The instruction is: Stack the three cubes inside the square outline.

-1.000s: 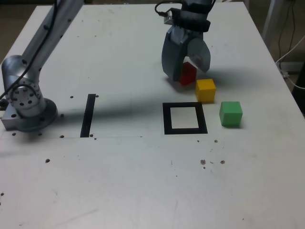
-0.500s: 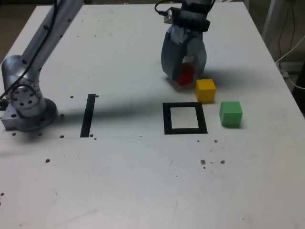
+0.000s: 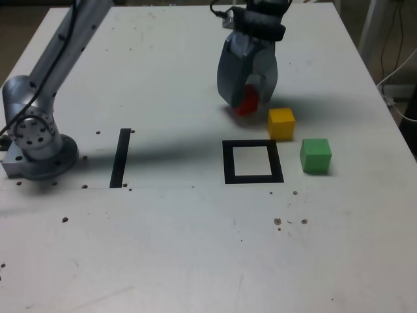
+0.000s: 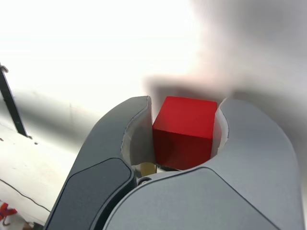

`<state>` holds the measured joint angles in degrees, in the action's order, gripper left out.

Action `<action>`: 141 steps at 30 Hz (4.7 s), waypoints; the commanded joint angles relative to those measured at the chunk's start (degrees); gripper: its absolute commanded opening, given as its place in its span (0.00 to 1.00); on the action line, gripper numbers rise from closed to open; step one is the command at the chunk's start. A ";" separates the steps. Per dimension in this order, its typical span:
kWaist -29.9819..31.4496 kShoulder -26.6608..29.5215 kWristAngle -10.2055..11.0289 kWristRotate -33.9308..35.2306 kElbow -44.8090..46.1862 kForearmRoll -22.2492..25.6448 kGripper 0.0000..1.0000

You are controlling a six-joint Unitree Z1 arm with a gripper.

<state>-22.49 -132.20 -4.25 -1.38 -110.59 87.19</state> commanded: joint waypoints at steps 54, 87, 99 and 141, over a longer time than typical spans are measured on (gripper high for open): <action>19.67 7.22 -3.45 -2.19 14.46 -9.43 0.26; 19.67 5.55 -3.31 -2.58 15.65 -12.30 0.99; 19.67 9.09 -0.21 -0.97 15.93 -10.59 0.99; 9.30 -3.89 -1.01 -8.50 -3.55 -2.15 0.77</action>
<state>-13.21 -135.60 -5.19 -9.71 -113.76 84.62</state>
